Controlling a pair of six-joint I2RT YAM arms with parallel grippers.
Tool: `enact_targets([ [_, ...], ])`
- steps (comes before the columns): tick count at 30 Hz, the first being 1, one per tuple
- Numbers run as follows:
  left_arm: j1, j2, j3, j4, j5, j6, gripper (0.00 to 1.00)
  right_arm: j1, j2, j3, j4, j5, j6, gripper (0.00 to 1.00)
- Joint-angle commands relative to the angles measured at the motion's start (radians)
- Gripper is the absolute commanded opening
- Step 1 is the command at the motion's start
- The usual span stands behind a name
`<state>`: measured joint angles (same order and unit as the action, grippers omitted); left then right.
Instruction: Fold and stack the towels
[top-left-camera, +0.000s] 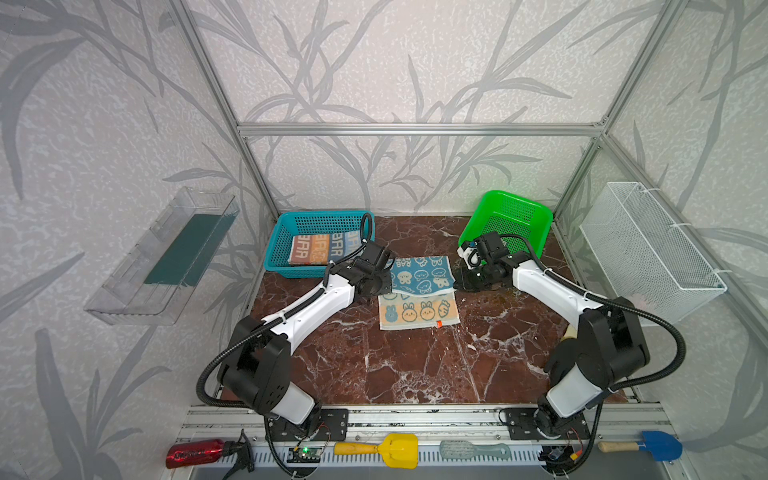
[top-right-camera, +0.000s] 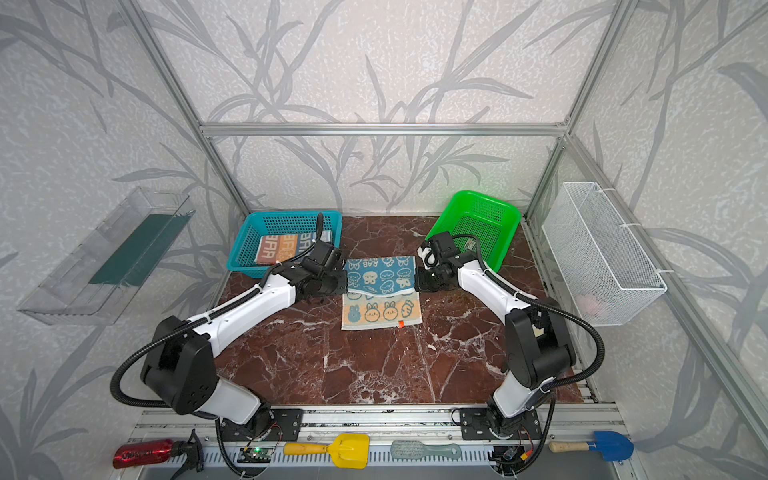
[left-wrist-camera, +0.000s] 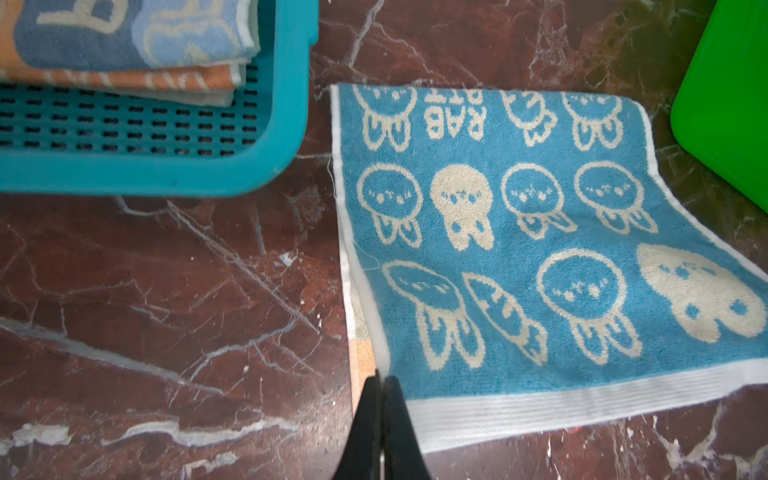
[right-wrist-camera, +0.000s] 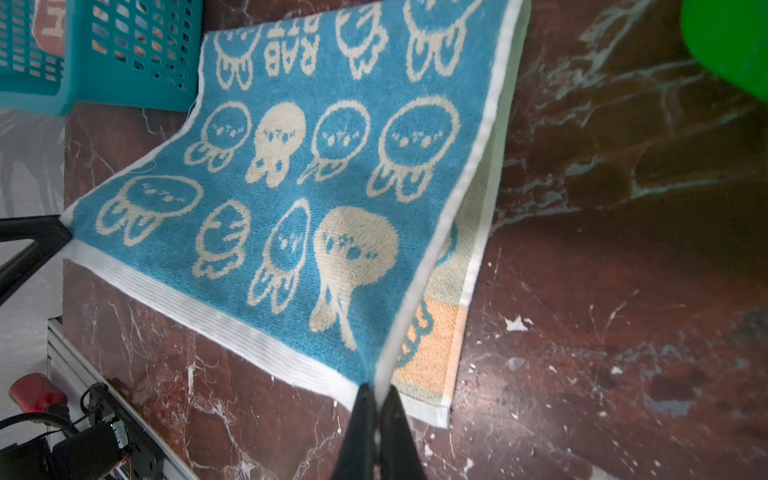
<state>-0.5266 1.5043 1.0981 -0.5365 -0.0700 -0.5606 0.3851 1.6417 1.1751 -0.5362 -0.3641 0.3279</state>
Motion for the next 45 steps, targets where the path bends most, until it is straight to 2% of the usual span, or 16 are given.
enact_targets([
  [1, -0.015, -0.006, -0.091, -0.004, 0.007, -0.037, 0.0, 0.0, -0.005, -0.084, -0.004, -0.011, 0.002, 0.0],
  [9, -0.031, 0.042, -0.216, 0.098, 0.034, -0.079, 0.0, 0.025, 0.025, -0.209, 0.087, -0.026, 0.043, 0.0],
  [22, -0.037, 0.074, -0.219, 0.12, 0.04, -0.078, 0.0, 0.031, 0.093, -0.214, 0.105, -0.008, 0.042, 0.0],
  [28, -0.038, 0.003, -0.143, 0.013, 0.003, -0.048, 0.0, 0.031, -0.009, -0.176, 0.043, 0.012, 0.029, 0.0],
  [32, -0.041, -0.06, -0.123, -0.01, 0.017, -0.061, 0.0, 0.032, -0.08, -0.167, -0.009, 0.03, 0.015, 0.0],
  [36, -0.06, -0.071, -0.175, 0.034, 0.034, -0.094, 0.0, 0.031, -0.069, -0.205, 0.015, 0.02, 0.021, 0.0],
  [45, -0.067, 0.019, -0.288, 0.138, 0.059, -0.126, 0.0, 0.032, 0.015, -0.279, 0.111, -0.008, 0.045, 0.0],
])
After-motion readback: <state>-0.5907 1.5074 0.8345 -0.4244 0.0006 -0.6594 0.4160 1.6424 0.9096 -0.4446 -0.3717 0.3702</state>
